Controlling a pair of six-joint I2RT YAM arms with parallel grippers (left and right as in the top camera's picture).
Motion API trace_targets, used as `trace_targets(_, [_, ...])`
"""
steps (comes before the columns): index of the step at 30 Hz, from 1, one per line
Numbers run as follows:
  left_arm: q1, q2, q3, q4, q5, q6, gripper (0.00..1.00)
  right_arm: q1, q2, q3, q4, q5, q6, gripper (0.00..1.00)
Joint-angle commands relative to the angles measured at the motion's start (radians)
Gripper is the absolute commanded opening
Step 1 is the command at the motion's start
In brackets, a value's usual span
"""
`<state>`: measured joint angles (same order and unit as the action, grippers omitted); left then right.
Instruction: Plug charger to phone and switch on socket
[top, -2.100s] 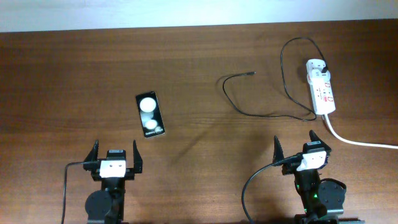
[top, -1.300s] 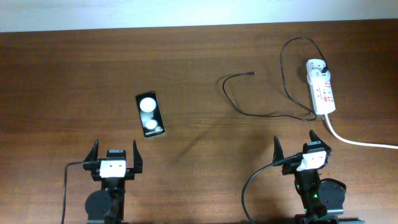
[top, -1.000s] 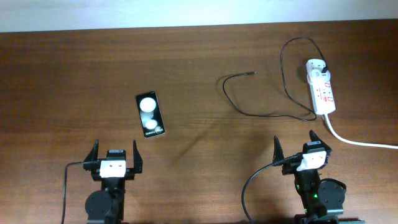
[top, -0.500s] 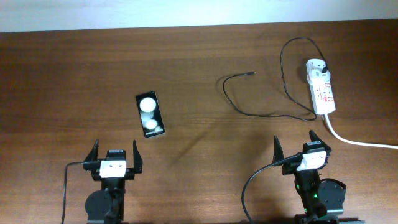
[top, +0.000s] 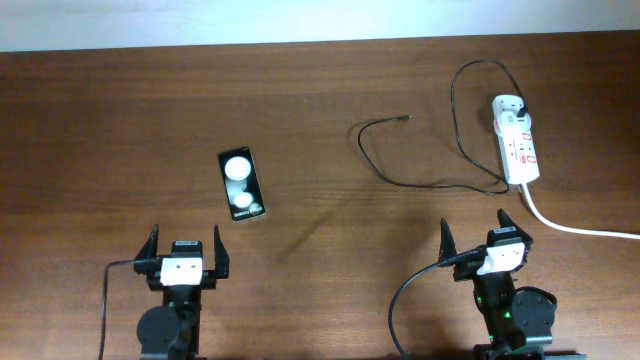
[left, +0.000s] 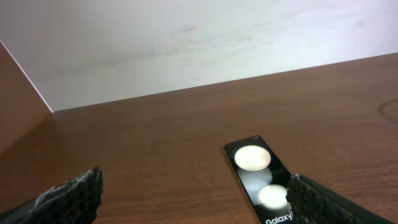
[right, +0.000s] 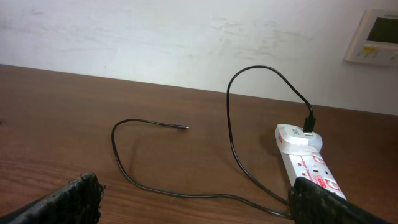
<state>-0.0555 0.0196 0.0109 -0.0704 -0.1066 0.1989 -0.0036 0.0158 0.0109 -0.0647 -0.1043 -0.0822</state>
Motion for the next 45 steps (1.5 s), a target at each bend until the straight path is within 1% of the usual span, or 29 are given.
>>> trace_targets(1, [0.004, 0.005, -0.002, -0.006, 0.013, 0.016, 0.99, 0.003, -0.010, -0.005, -0.007, 0.011, 0.000, 0.99])
trace_targets(27, [0.004, 0.005, -0.002, -0.003, 0.014, 0.016, 0.99, 0.003, -0.010, -0.005, -0.007, 0.011, 0.000, 0.99])
trace_targets(28, [0.004, 0.005, -0.002, 0.012, 0.014, 0.016, 0.99, 0.003, -0.010, -0.005, -0.007, 0.011, 0.000, 0.99])
trace_targets(32, [0.004, 0.005, -0.002, 0.261, 0.014, 0.016, 0.99, 0.003, -0.010, -0.005, -0.007, 0.011, 0.000, 0.99])
trace_targets(35, [0.004, 0.005, -0.002, 0.333, 0.014, 0.016, 0.99, 0.003, -0.010, -0.005, -0.007, 0.011, 0.000, 0.99])
trace_targets(36, [0.004, 0.005, -0.002, 0.400, 0.040, 0.016, 0.99, 0.003, -0.010, -0.005, -0.007, 0.011, 0.000, 0.99])
trace_targets(38, [0.004, 0.005, -0.002, 0.622, 0.119, 0.016, 0.99, 0.003, -0.010, -0.005, -0.007, 0.011, 0.000, 0.99])
trace_targets(40, [0.004, 0.005, 0.000, 0.753, 0.123, 0.015, 0.99, 0.003, -0.010, -0.005, -0.007, 0.011, 0.000, 0.99])
trace_targets(42, [0.004, 0.010, 0.034, 0.743, 0.122, -0.031, 0.99, 0.003, -0.010, -0.005, -0.007, 0.011, 0.000, 0.99])
trace_targets(43, [0.004, 0.026, 0.068, 0.712, 0.123, -0.053, 0.99, 0.003, -0.010, -0.005, -0.007, 0.011, 0.000, 0.99])
trace_targets(45, [0.004, 0.103, 0.182, 0.620, 0.123, -0.055, 0.99, 0.003, -0.010, -0.005, -0.007, 0.011, 0.000, 0.99])
